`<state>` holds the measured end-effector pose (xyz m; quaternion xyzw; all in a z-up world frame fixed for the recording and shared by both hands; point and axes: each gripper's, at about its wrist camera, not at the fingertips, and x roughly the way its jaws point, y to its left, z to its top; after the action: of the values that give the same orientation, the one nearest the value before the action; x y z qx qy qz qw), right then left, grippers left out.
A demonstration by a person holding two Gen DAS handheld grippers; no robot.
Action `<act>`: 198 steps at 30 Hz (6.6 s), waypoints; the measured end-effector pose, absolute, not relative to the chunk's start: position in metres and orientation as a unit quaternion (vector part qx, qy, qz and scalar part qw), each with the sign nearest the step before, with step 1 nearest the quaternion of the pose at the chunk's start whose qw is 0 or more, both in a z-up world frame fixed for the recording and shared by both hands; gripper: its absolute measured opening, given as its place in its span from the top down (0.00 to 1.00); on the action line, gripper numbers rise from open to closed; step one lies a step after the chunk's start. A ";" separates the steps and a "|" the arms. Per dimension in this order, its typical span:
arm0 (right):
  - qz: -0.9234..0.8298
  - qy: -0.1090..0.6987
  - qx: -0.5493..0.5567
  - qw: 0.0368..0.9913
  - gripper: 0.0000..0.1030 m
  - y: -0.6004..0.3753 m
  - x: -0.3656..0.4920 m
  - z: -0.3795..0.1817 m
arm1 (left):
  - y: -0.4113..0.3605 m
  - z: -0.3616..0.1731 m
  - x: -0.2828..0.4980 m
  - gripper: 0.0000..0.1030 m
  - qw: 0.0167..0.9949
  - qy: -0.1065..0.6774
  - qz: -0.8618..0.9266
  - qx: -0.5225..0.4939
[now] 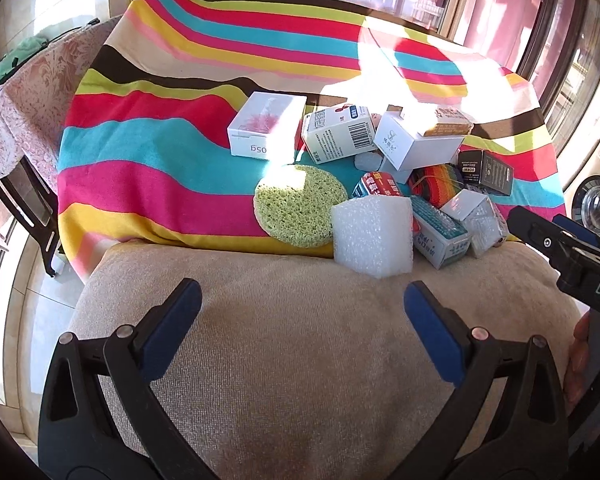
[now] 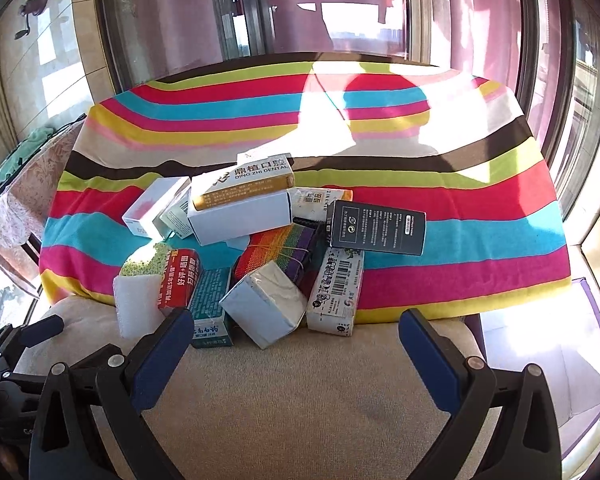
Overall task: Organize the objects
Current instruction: 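Grasp the black box with the right gripper while the left gripper grasps the white dental box, then carry the black box and white dental box over the purple-rimmed storage box, then open the right gripper dropping the black box while the left releases the dental box, then move both open grippers back to the pile of boxes, then grasp the white foam block with the left gripper while the right grasps the paper-wrapped cube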
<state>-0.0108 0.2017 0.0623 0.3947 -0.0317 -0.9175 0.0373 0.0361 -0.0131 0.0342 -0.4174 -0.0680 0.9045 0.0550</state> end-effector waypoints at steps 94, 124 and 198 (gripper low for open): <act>-0.846 -0.121 0.392 -0.341 0.14 0.467 0.094 0.047 | 0.312 0.058 0.034 0.29 0.387 0.086 0.826 -0.401; -0.895 -0.086 0.400 -0.177 0.13 0.332 0.033 0.055 | 0.137 0.048 0.000 0.28 0.141 0.013 0.885 -0.444; -0.840 -0.249 0.482 0.028 0.29 0.203 -0.051 0.023 | -0.009 0.022 -0.016 0.67 0.134 -0.193 0.853 -0.467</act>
<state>-0.0509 0.2031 0.0233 0.4818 -0.2487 -0.8398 0.0283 -0.0162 -0.0094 0.0224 -0.4667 -0.1926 0.8527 0.1341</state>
